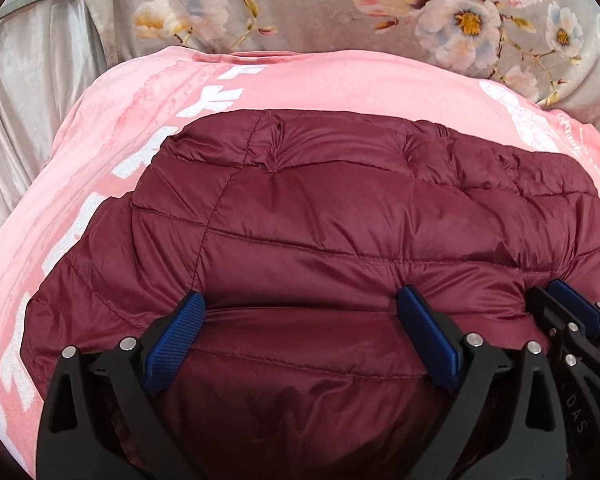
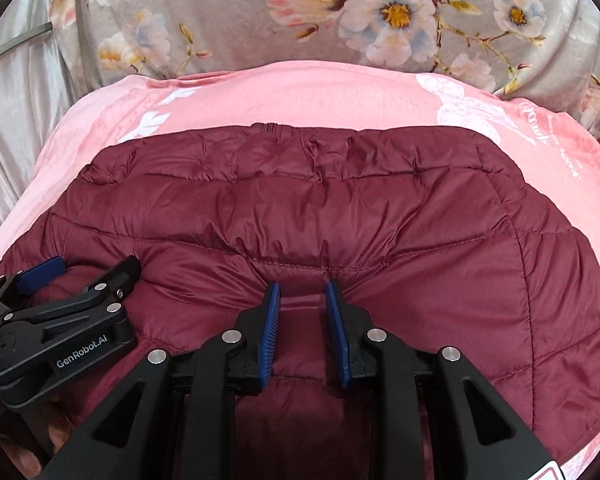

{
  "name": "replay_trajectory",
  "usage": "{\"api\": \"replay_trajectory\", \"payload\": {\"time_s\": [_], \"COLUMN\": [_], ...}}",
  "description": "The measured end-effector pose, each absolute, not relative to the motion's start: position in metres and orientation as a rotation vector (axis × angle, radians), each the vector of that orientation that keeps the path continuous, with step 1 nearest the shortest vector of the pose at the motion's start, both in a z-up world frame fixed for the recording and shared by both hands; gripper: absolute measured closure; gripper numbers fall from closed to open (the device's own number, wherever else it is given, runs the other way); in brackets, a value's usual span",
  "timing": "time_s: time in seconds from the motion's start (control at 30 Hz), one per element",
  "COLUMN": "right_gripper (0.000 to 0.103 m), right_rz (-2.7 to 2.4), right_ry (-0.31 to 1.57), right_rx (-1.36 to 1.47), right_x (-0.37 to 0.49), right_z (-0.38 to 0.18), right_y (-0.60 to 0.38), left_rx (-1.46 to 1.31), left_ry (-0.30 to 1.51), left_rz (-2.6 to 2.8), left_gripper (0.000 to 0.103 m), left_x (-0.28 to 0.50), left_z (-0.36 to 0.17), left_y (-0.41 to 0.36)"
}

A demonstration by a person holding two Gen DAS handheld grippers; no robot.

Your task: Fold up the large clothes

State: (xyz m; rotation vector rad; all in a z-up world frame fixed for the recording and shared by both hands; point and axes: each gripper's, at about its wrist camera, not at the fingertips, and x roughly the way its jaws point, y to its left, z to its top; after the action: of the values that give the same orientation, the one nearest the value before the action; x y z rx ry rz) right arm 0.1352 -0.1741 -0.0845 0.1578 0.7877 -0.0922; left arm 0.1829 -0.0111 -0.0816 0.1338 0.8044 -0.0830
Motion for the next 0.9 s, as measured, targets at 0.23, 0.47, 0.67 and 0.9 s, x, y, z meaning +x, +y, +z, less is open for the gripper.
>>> {"api": "replay_trajectory", "payload": {"time_s": [0.23, 0.47, 0.67, 0.9], "right_gripper": [0.078, 0.078, 0.078, 0.077], "right_rz": [-0.101, -0.094, -0.092, -0.086], "right_ry": [0.797, 0.799, 0.8, 0.801], "right_rx": [0.14, 0.155, 0.158, 0.172], "right_x": [0.1364, 0.1377, 0.138, 0.138], "right_z": [-0.0842, -0.0844, -0.0836, -0.0843], "right_y": [-0.1707, -0.1729, -0.1739, -0.176], "left_rx": [0.161, 0.179, 0.188, 0.201], "left_ry": [0.815, 0.819, 0.819, 0.821], "left_rz": [-0.07, -0.057, -0.05, -0.039], "left_gripper": [0.006, 0.006, 0.006, 0.006], "left_x": [0.1843, 0.1857, 0.1852, 0.1851], "left_z": [-0.0848, -0.0856, -0.086, -0.0866], "left_y": [-0.0142, -0.0176, -0.0189, -0.0212]}}
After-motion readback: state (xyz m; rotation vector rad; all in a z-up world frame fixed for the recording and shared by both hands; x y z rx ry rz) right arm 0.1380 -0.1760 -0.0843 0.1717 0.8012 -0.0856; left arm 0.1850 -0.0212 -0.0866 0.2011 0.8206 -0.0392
